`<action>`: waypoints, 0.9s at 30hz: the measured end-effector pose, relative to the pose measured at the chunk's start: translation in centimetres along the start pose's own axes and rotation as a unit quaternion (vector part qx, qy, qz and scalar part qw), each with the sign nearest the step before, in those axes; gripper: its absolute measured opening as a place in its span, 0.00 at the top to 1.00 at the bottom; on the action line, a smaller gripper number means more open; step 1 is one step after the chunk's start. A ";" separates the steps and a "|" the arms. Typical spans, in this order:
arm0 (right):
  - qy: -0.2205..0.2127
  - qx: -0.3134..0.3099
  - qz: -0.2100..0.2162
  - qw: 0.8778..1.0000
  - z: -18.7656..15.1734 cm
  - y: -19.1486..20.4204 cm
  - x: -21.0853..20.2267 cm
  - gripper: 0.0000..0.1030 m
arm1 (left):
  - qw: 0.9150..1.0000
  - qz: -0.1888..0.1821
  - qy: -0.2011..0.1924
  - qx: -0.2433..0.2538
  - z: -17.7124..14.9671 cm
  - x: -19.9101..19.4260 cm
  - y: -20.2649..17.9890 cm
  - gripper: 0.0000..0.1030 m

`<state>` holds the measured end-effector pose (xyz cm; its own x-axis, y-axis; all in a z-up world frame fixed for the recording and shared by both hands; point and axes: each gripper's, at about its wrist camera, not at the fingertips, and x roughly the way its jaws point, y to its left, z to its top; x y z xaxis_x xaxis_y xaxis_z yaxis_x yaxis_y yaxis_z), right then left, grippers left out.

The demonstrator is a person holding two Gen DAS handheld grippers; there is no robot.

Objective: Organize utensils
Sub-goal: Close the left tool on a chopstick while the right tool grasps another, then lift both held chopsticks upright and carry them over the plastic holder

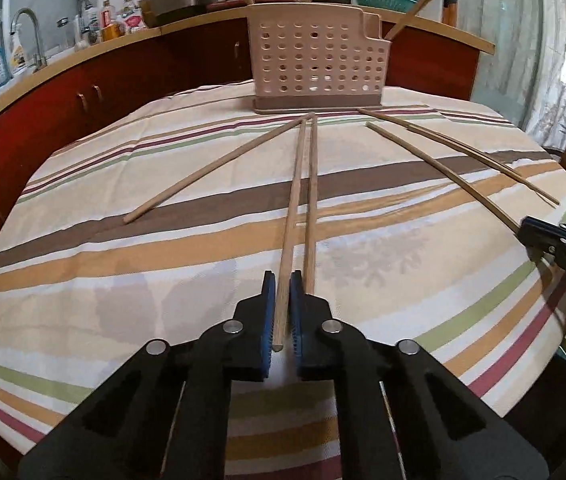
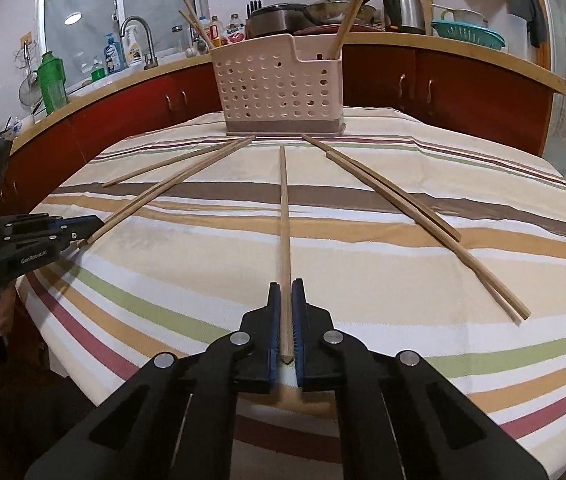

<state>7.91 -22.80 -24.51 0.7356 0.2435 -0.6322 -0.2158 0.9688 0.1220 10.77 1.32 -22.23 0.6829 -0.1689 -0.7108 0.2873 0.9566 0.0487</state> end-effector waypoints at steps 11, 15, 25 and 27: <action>-0.008 0.010 0.012 1.000 -0.5 -0.4 -0.8 0.94 | 1.000 -0.016 -0.001 -0.005 -0.7 -0.6 -0.5 0.93; -0.027 0.006 0.007 1.000 0.1 -0.3 -2.1 0.94 | 1.000 -0.013 -0.014 -0.002 -0.8 -1.3 -0.7 0.93; -0.085 -0.004 -0.002 0.996 2.7 0.1 -6.2 0.94 | 0.995 0.000 -0.102 -0.015 1.1 -6.3 -0.2 0.94; -0.095 -0.005 -0.002 0.995 3.2 0.2 -6.8 0.94 | 0.993 0.001 -0.120 -0.018 1.6 -7.4 -0.1 0.94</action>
<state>4.89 -24.10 -17.76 0.8442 0.2453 -0.4766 -0.2183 0.9694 0.1121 6.74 2.14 -15.85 0.8244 -0.2150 -0.5236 0.2649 0.9640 0.0213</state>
